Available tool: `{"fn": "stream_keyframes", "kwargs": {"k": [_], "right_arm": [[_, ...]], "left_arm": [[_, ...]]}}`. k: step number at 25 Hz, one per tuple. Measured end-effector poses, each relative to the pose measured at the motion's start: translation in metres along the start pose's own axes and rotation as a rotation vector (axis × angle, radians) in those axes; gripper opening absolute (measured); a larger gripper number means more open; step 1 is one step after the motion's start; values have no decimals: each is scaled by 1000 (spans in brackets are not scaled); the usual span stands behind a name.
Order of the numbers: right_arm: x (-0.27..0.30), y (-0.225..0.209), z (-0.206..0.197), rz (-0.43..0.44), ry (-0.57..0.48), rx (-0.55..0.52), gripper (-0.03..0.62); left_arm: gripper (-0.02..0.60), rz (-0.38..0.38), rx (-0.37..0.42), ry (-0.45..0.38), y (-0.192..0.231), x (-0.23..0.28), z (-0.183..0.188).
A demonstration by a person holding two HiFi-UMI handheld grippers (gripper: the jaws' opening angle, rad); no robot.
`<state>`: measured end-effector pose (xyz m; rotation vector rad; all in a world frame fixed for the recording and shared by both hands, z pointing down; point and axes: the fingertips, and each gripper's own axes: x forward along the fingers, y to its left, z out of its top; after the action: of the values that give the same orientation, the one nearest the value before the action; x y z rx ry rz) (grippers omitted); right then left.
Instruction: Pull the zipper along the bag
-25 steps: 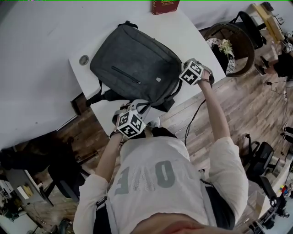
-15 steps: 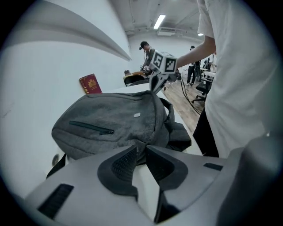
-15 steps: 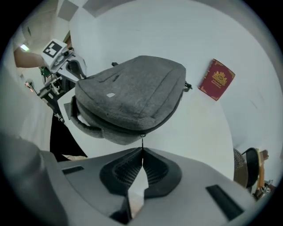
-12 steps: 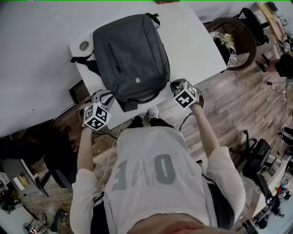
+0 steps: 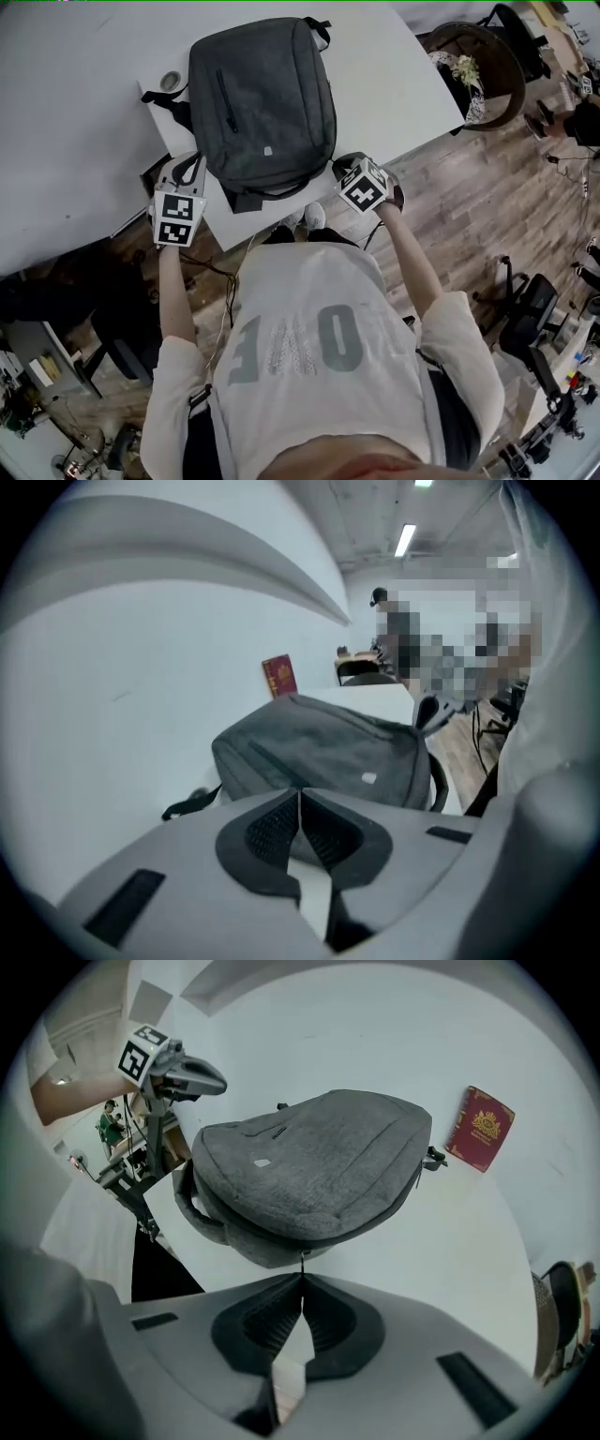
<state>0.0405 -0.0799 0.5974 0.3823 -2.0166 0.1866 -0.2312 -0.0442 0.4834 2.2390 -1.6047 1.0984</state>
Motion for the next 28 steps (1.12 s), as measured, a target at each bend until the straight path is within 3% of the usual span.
{"fn": "stream_keyframes", "kwargs": {"k": [2, 5, 7, 10, 13, 15, 19, 28], "right_arm": [[2, -1, 1, -9, 5, -8, 29], [3, -4, 1, -21, -1, -10, 29], [1, -5, 2, -25, -3, -22, 29], [0, -8, 3, -40, 0, -65, 29], [-2, -11, 3, -62, -4, -89, 31], [-3, -13, 3, -82, 0, -101, 31], [1, -26, 4, -101, 10, -115, 31], [12, -75, 13, -125, 29, -172, 32]], "left_arm": [[28, -64, 0, -72, -27, 17, 38], [29, -247, 29, -120, -95, 46, 77], [42, -367, 85, -104, -142, 59, 84], [126, -516, 167, -7, -194, 71, 69], [127, -527, 332, 87, -217, 79, 42], [127, -513, 378, 97, -222, 81, 35], [127, -539, 316, 104, -221, 82, 34], [127, -561, 265, 122, -222, 84, 34]]}}
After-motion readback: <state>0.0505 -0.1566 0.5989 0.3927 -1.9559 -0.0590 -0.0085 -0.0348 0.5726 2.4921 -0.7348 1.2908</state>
